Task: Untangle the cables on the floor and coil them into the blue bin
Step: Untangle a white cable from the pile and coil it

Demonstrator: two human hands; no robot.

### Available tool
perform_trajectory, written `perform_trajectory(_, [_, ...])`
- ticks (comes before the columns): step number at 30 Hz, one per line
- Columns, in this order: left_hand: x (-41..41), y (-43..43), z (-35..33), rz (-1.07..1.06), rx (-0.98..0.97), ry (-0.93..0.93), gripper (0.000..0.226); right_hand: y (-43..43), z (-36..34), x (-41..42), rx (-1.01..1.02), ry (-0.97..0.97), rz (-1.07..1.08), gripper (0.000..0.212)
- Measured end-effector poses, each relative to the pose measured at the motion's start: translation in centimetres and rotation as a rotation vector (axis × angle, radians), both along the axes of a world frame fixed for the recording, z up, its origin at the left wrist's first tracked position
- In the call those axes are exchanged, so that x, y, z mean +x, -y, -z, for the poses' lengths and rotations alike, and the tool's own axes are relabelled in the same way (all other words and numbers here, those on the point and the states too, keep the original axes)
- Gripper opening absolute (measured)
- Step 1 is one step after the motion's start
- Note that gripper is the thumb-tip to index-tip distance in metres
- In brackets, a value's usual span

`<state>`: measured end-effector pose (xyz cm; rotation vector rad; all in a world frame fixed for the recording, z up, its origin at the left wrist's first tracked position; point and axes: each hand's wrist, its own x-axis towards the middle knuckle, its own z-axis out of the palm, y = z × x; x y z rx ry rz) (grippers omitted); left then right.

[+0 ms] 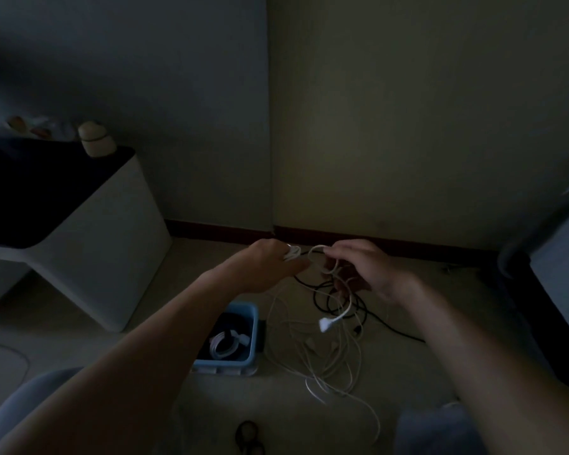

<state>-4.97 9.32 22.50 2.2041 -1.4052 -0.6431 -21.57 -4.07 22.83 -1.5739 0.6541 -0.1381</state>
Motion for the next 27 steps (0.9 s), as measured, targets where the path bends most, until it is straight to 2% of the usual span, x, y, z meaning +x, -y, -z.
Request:
perform_trajectory(5, [0.0, 0.0, -0.8, -0.099, -0.095, -0.128, 0.041, 0.0, -0.3, 0.1, 0.06, 0.069, 0.007, 0.014])
perform_trajectory(9, [-0.2, 0.0, -1.4, -0.171, -0.151, -0.238, 0.038, -0.2, 0.0, 0.5, -0.058, 0.058, 0.097, 0.019])
perform_trajectory(13, [-0.4, 0.2, -1.3, -0.239, -0.192, -0.238, 0.04, -0.3, 0.0, 0.8, -0.052, 0.088, 0.177, 0.02])
perform_trajectory(17, [-0.6, 0.4, -1.1, -0.268, -0.163, -0.248, 0.037, -0.7, -0.1, 1.1, -0.099, 0.095, 0.179, 0.034])
perform_trajectory(21, [-0.9, 0.3, -1.0, -0.257, -0.125, -0.251, 0.031, -0.6, -0.2, 1.1, -0.242, 0.031, 0.241, 0.046])
perform_trajectory(23, [-0.7, 0.3, -1.1, -0.278, -0.128, -0.273, 0.034, -0.5, -0.2, 1.0, -0.26, 0.025, 0.232, 0.037])
perform_trajectory(27, [-0.4, 0.2, -1.1, -0.306, -0.172, -0.404, 0.04, 0.0, -0.3, 0.7, -0.136, 0.079, 0.162, 0.022])
